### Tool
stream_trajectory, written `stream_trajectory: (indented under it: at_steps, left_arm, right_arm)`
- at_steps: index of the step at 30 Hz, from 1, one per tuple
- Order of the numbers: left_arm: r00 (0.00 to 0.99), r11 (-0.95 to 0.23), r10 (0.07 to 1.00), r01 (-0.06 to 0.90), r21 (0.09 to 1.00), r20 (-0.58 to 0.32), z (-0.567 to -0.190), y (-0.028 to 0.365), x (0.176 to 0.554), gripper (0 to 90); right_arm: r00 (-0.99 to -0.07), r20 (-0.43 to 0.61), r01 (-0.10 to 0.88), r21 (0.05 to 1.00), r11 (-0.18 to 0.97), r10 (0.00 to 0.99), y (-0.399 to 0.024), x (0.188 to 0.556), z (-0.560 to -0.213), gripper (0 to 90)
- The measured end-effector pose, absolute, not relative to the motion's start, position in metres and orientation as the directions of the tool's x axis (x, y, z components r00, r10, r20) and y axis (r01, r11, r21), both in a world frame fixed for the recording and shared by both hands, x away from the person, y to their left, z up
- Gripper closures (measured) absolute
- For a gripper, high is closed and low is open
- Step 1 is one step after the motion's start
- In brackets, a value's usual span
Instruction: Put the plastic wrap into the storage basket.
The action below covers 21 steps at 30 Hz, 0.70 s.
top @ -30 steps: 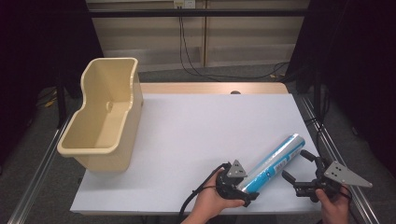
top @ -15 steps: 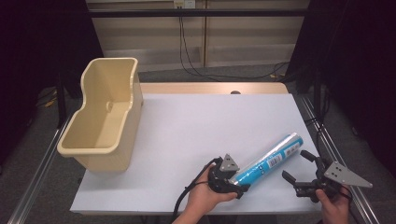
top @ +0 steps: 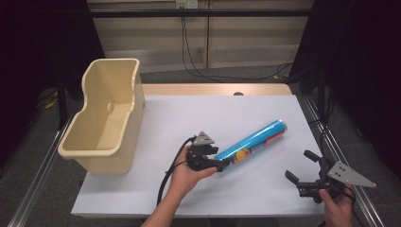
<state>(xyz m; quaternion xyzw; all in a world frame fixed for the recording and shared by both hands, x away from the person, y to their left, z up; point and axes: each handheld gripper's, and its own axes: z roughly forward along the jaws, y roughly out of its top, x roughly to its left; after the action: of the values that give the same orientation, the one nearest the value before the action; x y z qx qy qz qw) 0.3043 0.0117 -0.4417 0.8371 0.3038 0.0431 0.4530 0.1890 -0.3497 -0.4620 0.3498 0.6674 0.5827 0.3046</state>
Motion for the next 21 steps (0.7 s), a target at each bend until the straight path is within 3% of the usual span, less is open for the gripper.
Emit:
stream_trajectory:
  at_steps: [1,2,3,21]
  left_arm:
    - [0.791,-0.466,0.602,0.463,0.754,-0.114,-0.453,0.001,0.311,19.8]
    - [0.791,-0.466,0.602,0.463,0.754,-0.114,-0.453,0.001,0.311,23.0]
    - [0.785,-0.529,0.618,0.447,0.721,-0.033,-0.465,0.001,0.318,26.2]
    - [0.83,-0.572,0.556,0.42,0.705,-0.042,-0.465,0.013,0.314,31.3]
  right_arm:
    - [-0.574,-0.001,0.11,0.991,0.078,0.819,-0.349,0.189,-0.462,0.0]
    - [-0.575,-0.004,0.108,0.991,0.081,0.818,-0.348,0.19,-0.462,0.0]
    - [-0.581,-0.005,0.108,0.991,0.083,0.814,-0.348,0.19,-0.463,0.0]
    - [-0.574,-0.002,0.12,0.989,0.086,0.819,-0.356,0.188,-0.466,0.1]
